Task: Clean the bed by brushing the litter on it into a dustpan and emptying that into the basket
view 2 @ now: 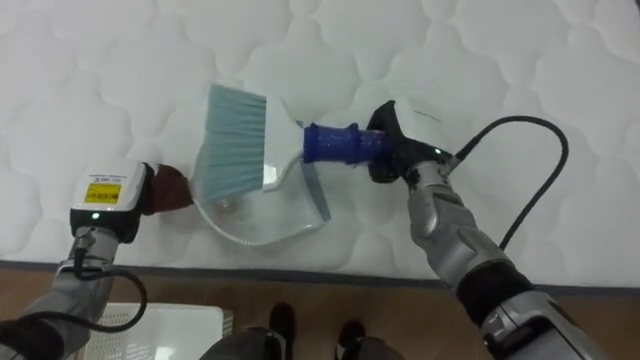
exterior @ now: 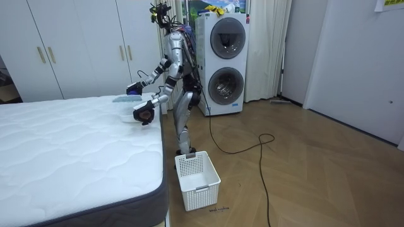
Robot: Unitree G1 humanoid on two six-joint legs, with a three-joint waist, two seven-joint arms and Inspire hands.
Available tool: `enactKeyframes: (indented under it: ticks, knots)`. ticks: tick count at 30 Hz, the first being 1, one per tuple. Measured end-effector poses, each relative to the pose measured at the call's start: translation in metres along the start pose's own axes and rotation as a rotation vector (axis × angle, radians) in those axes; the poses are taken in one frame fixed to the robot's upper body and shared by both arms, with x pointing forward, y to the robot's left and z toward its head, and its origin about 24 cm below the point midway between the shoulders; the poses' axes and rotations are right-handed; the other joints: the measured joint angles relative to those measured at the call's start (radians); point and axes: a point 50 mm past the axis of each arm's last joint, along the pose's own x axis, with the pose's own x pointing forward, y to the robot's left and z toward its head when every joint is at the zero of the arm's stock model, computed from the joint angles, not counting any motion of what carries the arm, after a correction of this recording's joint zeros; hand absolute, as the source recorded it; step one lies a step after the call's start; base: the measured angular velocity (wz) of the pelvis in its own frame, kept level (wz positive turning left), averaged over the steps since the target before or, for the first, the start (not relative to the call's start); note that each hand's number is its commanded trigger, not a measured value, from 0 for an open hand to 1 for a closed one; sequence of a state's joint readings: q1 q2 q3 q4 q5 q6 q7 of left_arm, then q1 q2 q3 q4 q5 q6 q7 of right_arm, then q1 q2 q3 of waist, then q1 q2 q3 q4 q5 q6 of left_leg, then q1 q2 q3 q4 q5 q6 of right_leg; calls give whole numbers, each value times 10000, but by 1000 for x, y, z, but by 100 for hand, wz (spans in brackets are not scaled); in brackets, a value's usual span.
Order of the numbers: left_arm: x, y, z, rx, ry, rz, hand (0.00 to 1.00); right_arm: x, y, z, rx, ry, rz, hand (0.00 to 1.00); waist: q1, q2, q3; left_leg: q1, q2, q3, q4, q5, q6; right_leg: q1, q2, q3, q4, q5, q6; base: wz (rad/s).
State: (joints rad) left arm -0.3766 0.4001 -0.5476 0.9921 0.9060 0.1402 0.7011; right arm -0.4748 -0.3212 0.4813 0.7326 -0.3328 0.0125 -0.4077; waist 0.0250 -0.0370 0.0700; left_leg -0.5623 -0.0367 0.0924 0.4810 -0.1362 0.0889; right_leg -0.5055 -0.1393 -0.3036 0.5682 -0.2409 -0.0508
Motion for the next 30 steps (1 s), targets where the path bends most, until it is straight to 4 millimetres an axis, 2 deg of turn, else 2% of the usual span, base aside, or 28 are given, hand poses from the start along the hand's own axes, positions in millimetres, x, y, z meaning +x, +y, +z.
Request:
enactKeyframes:
  ticks: [1,4,5,6,7,8,16,20,26,30]
  knots:
    - [-2,-2,-1,27,62,25,100,-3,1,-6,218,295,-68,100,-43,-56,-37,26,-3,14,-43,2,3,5,1,16,-23,2,2,0]
    - [-9,-9,-5,80,275,-138,100,-7,2,-19,522,907,-131,100,-181,-103,-67,190,-12,7,-97,3,3,193,15,-3,-144,12,20,0]
    - [-12,-11,-7,43,397,-217,100,-8,1,-24,653,1183,-276,69,-262,-112,-73,282,-21,4,-142,3,3,280,17,-3,-139,16,28,0]
    - [-14,-13,-8,23,457,-256,100,-10,-1,-30,863,1492,-539,62,-320,-118,-77,328,-28,-1,-150,2,3,331,20,-1,-157,8,45,0]
    - [-15,-13,-9,14,492,-249,100,-10,-2,-33,940,1619,-704,34,-345,-119,-78,331,-33,-4,-149,2,3,334,18,2,-157,6,50,0]
    - [-14,-13,-9,25,505,-232,100,-11,-5,-38,1052,1911,-1034,0,-395,-118,-77,319,-39,-12,-150,2,3,323,16,2,-156,3,54,0]
    - [-14,-11,-10,-8,524,96,100,-23,-12,-82,2312,4625,-2363,0,-464,-119,-77,327,-34,-13,-104,-1,3,312,19,28,-153,-2,56,0]
    - [-14,-11,-10,-16,550,101,100,-29,-13,-94,3207,5542,-2702,0,-489,-119,-78,353,-29,11,-139,-1,2,326,19,56,-135,-2,55,0]
    - [-17,-13,-10,-32,480,34,100,-36,-12,-103,3375,6074,-2834,0,-500,-142,-92,853,-35,14,-365,2,-2,830,49,40,-338,-4,70,0]
    - [-24,-18,-11,58,392,-175,100,-54,-1,-116,3588,6703,-2719,0,-481,-292,-244,1409,13,-56,-644,-10,-34,1535,225,-25,-875,52,127,4]
